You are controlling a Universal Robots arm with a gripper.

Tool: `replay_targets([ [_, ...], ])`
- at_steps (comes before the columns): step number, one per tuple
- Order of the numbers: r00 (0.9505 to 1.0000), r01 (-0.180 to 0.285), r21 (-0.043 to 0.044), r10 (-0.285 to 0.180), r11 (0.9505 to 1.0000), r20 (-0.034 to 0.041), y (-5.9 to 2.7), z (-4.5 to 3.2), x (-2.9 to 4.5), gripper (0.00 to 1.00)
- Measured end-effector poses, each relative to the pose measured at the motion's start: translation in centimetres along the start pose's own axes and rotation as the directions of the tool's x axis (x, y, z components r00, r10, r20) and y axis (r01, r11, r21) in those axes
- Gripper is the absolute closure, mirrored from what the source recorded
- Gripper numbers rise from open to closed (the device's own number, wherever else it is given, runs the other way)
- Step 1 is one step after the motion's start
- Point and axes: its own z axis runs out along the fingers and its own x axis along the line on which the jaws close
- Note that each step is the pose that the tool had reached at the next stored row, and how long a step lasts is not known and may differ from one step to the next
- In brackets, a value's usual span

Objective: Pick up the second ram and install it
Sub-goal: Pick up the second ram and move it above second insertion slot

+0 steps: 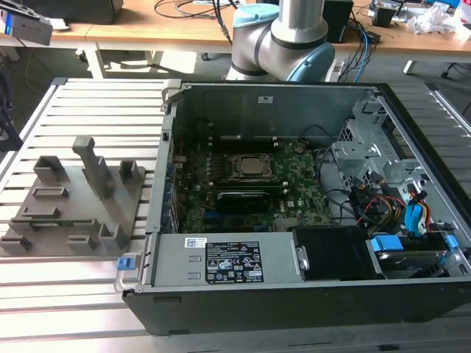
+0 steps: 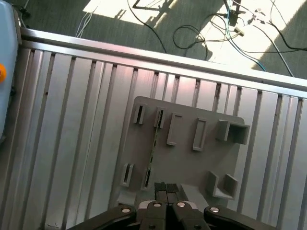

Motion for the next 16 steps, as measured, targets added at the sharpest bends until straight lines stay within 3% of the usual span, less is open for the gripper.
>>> replay_targets([
  [5,0.9941,-0.108,-0.001,0.108,0.9941,0.0031,0.0,0.06,0.0,0.89],
  [7,0.986,-0.167,-0.0017,0.167,0.986,0.0048,0.0,0.1,0.0,0.89],
  [8,0.9797,-0.2,-0.0021,0.2,0.9797,0.0057,0.0,0.13,0.0,0.89],
  [9,0.977,-0.213,-0.0023,0.213,0.977,0.006,-0.01,0.13,0.0,0.89],
  [14,0.9767,-0.214,-0.0023,0.214,0.9767,0.0061,-0.01,0.13,0.0,0.89],
  [16,0.9767,-0.215,-0.0023,0.215,0.9767,0.0061,-0.01,0.13,0.0,0.76],
])
